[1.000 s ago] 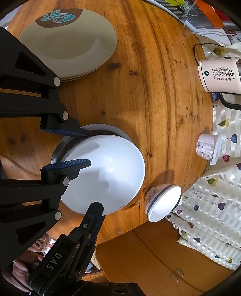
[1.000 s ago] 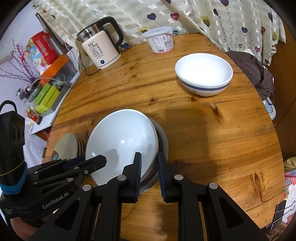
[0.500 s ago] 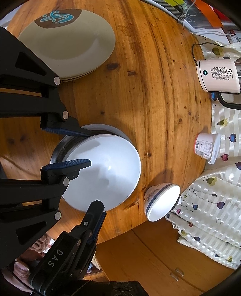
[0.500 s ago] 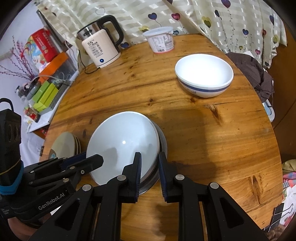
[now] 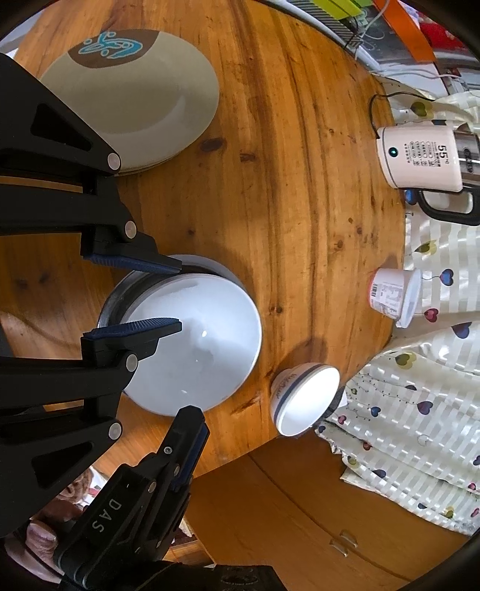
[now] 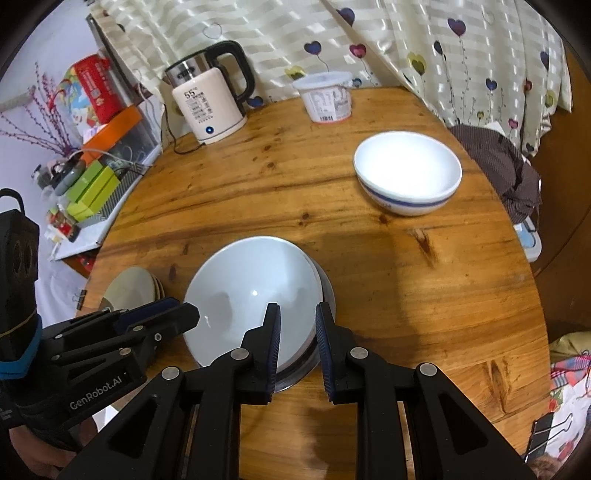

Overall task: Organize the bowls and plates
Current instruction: 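Lower the white bowl into the steel bowl with the left gripper, then open the left gripper and release the white bowl in the steel bowl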

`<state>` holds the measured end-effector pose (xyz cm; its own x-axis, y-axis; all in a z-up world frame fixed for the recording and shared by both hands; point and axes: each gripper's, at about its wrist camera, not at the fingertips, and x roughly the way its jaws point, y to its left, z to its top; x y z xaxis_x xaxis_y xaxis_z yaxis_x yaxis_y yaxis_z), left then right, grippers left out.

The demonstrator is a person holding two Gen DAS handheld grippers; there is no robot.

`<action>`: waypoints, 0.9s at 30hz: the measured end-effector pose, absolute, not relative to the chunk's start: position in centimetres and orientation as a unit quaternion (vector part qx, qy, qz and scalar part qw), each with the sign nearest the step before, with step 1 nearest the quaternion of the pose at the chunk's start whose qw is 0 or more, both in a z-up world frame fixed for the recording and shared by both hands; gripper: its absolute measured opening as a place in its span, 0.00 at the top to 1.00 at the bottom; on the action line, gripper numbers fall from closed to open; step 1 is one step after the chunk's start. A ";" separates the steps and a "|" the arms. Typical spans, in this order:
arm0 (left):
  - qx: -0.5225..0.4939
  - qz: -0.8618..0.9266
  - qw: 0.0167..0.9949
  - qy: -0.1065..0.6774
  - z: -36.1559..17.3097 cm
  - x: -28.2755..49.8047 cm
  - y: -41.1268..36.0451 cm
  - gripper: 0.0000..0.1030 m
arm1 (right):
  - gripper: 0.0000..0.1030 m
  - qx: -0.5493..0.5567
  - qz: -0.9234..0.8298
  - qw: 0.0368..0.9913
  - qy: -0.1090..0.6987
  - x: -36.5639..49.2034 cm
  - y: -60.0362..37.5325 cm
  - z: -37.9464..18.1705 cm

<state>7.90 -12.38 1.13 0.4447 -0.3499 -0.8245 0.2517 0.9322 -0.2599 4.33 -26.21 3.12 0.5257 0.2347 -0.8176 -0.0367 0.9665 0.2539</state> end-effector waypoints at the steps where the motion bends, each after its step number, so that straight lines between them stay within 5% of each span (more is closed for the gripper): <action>1: -0.050 -0.178 0.850 0.494 1.3 7.8 -12.3 0.75 | 0.81 0.101 0.079 0.869 0.478 4.3 -26.2 3.4; 27: -0.041 -0.196 0.867 0.457 3.7 7.1 -12.9 0.75 | 0.69 0.077 0.086 0.891 0.440 2.9 -25.5 6.2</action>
<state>7.13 -12.89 3.67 0.5054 -0.3764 -0.7765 0.3019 0.9201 -0.2495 2.92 -25.50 6.20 0.5988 0.2211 -0.7698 -0.0858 0.9733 0.2129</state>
